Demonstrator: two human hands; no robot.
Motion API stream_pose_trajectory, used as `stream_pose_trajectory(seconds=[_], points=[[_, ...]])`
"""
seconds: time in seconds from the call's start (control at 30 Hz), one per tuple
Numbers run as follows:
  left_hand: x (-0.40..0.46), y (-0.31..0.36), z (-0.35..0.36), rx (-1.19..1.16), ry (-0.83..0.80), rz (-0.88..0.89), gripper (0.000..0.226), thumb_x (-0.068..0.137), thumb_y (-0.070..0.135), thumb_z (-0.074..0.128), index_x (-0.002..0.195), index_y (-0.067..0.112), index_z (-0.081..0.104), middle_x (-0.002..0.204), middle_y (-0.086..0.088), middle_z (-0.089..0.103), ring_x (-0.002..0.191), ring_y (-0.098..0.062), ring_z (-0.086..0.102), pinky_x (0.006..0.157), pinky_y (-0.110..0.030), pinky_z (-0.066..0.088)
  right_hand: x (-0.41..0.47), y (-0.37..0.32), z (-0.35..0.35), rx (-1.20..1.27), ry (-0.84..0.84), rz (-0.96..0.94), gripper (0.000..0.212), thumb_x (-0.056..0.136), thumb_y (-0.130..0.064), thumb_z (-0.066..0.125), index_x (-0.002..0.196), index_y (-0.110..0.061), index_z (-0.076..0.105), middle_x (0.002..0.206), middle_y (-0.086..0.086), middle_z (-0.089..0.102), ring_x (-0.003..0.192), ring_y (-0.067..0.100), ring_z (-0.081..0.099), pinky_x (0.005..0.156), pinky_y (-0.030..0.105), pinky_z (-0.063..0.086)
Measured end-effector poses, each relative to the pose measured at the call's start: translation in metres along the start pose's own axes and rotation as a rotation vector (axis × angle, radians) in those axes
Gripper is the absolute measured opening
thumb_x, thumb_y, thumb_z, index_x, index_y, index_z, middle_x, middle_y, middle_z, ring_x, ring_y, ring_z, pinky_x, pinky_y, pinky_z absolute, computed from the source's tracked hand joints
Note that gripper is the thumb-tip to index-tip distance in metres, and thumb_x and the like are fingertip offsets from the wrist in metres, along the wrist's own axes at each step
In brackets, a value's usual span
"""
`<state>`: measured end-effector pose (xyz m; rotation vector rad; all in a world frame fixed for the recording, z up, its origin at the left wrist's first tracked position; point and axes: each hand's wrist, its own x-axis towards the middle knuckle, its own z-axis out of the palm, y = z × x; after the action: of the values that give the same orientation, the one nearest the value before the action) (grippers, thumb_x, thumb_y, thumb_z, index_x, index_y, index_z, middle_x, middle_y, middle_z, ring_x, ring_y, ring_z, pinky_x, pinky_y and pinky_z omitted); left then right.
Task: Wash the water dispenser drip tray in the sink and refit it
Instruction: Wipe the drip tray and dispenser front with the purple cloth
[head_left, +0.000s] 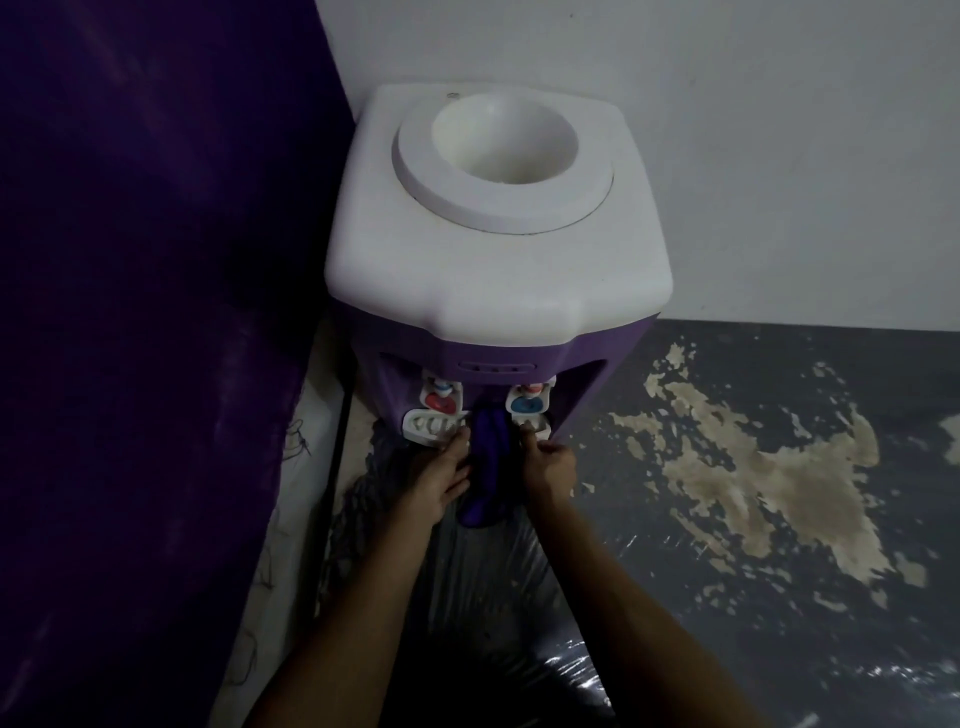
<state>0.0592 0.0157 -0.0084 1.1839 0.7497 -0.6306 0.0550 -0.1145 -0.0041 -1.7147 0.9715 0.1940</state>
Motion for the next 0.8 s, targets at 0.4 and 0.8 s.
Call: stream_pose_trajectory(seconds=[0.4, 0.8], points=[[-0.001, 0.005, 0.005, 0.126, 0.123, 0.019, 0.054, 0.083, 0.053, 0.064, 0.120, 0.013, 0.062, 0.121, -0.008, 0.065, 0.099, -0.018, 0.059, 0.076, -0.028, 0.048, -0.006, -0.016, -0.006, 0.384, -0.149, 0.320, 0.041, 0.092, -0.030, 0.069, 0.112, 0.006, 0.066, 0.077, 0.006, 0.064, 0.069, 0.022, 0.060, 0.066, 0.036, 0.052], [-0.011, -0.008, 0.020, 0.834, 0.357, 0.554, 0.046, 0.083, 0.035, 0.070, 0.116, 0.012, 0.047, 0.109, -0.011, 0.066, 0.101, -0.029, 0.064, 0.080, -0.036, 0.049, 0.001, -0.009, -0.004, 0.436, -0.156, 0.318, 0.028, 0.091, -0.025, 0.071, 0.097, 0.002, 0.069, 0.084, 0.011, 0.069, 0.071, 0.024, 0.065, 0.066, 0.038, 0.056]])
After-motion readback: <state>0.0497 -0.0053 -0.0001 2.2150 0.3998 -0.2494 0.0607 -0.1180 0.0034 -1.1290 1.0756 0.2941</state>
